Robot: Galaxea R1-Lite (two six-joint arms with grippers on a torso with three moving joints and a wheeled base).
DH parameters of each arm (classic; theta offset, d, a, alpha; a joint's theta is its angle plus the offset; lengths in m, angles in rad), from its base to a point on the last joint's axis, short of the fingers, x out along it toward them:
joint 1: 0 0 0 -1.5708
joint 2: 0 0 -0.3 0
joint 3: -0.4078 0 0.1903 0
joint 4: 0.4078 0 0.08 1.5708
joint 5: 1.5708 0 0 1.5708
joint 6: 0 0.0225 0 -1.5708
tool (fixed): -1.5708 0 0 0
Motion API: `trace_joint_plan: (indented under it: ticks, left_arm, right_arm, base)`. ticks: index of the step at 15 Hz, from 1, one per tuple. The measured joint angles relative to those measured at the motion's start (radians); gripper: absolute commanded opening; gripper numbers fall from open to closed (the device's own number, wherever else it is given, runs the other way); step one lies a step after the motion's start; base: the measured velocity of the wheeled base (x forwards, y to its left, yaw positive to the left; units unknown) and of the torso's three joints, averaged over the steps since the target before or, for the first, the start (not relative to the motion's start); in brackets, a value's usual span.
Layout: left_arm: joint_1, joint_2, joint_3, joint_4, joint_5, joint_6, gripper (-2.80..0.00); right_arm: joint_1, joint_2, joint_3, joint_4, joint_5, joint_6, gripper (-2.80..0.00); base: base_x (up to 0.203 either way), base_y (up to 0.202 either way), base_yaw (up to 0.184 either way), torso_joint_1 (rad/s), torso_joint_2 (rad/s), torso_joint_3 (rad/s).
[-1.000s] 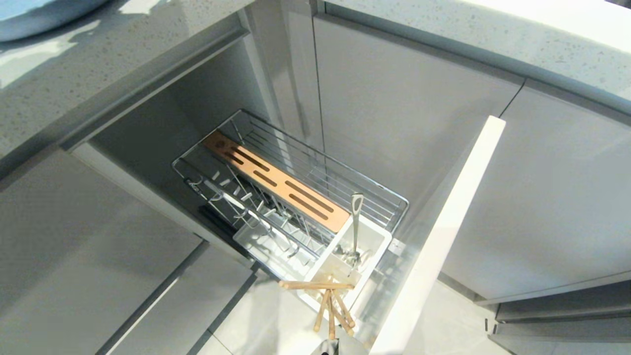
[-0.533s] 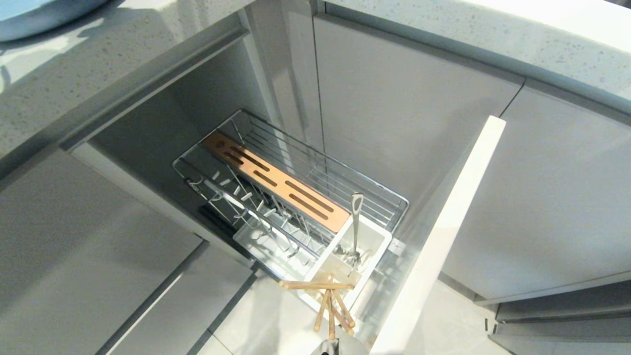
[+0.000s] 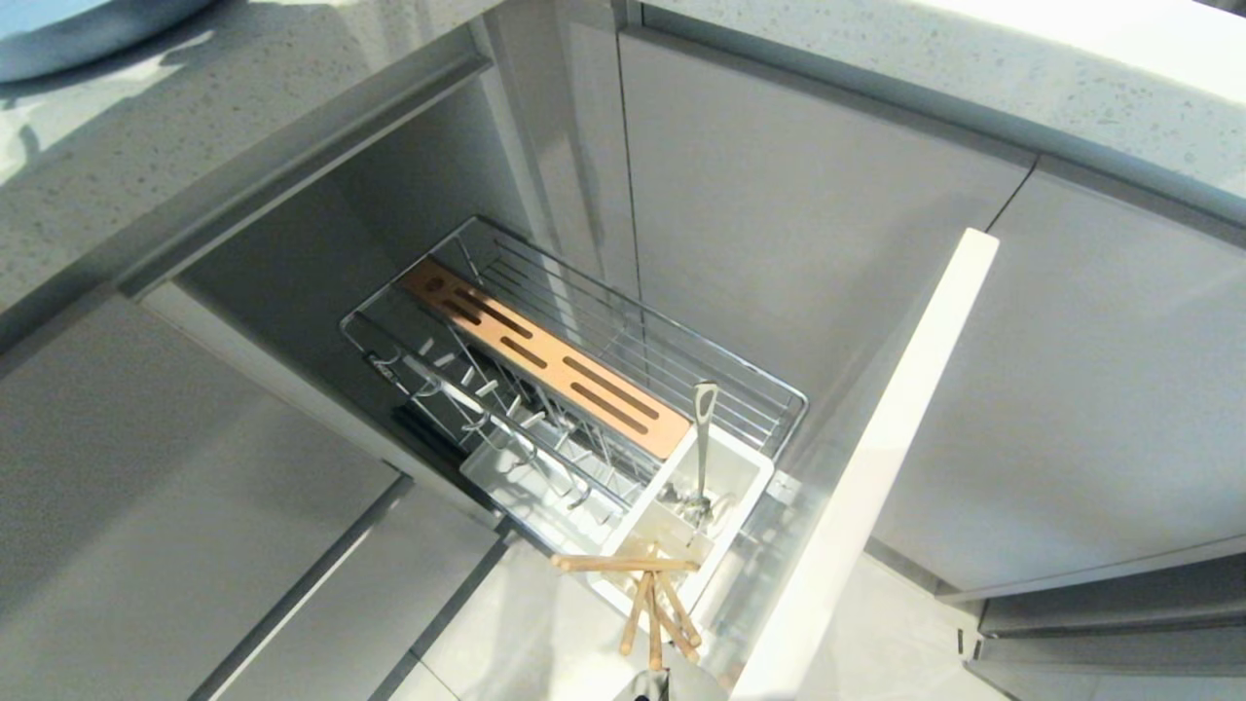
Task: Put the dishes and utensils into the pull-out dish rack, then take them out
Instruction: Pick up the bowl and place it in the cupboard
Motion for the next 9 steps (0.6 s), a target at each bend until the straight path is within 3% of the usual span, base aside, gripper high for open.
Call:
trace_joint_plan:
  ticks: [2, 9]
  left_arm:
    - [0.014, 0.002, 0.0, -0.01, -0.05, 0.0, 0.0]
    - [0.045, 0.021, 0.0, -0.011, -0.097, 0.001, 0.0]
  right_arm:
    - [0.0, 0.0, 0.0, 0.0, 0.0, 0.0, -2.8]
    - [0.0, 0.0, 0.0, 0.0, 0.0, 0.0, -2.8]
  base:
    - [0.0, 0.0, 0.0, 0.0, 0.0, 0.0]
    - [0.0, 0.0, 0.0, 0.0, 0.0, 0.0]
